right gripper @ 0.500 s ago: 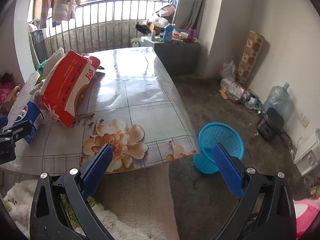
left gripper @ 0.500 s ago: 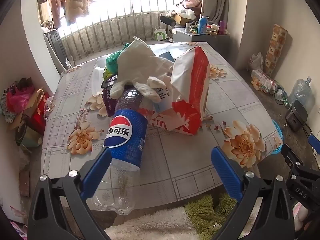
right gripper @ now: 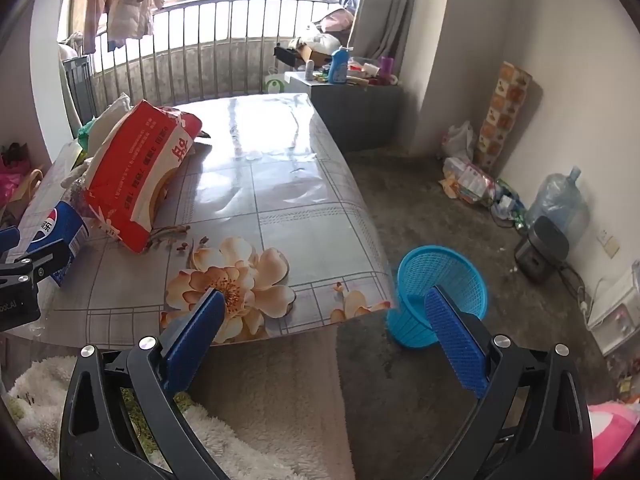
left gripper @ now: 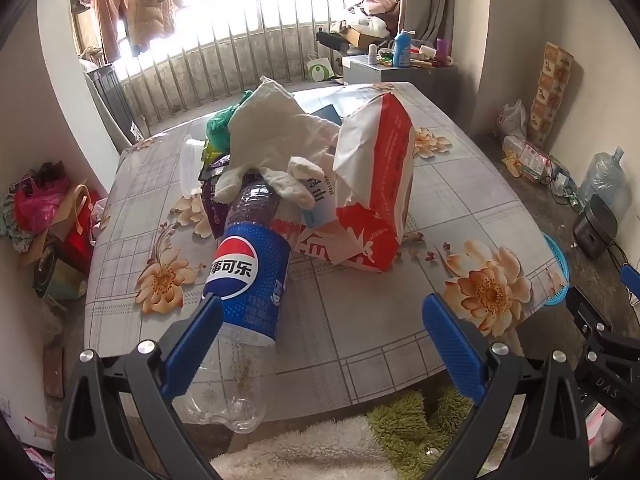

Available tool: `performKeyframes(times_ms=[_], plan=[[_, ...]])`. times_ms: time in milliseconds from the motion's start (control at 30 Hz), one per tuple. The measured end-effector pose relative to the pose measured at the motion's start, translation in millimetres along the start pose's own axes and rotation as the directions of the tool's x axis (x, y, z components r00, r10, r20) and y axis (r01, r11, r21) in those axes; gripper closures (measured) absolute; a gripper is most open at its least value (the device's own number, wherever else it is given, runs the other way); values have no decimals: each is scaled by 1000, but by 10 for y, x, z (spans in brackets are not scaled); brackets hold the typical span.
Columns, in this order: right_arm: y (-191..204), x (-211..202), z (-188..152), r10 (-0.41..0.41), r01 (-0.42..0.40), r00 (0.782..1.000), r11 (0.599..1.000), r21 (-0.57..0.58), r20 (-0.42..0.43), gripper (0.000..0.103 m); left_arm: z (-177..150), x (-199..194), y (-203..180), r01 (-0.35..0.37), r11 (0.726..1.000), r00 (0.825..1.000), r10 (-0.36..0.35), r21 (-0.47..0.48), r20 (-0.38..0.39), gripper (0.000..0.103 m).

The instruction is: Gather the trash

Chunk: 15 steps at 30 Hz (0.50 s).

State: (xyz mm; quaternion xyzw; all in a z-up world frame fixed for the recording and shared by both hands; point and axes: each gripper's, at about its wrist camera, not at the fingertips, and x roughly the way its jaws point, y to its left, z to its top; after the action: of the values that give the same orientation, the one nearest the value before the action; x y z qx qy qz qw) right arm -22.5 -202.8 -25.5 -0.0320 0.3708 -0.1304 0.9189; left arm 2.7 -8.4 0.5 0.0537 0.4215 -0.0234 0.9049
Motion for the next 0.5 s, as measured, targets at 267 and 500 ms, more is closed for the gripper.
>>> performKeyframes(times_ms=[267,500], plan=[[-65,-16,25,2,-2,1000,1000,-1,-2,8,22,-2,5,5,1000,1000,-5,-3,2,6],[-108,-35,19,-6,6,1000,1000,7,-3,8,24,-11,-4,4,1000,1000,-4,-2,3,6]])
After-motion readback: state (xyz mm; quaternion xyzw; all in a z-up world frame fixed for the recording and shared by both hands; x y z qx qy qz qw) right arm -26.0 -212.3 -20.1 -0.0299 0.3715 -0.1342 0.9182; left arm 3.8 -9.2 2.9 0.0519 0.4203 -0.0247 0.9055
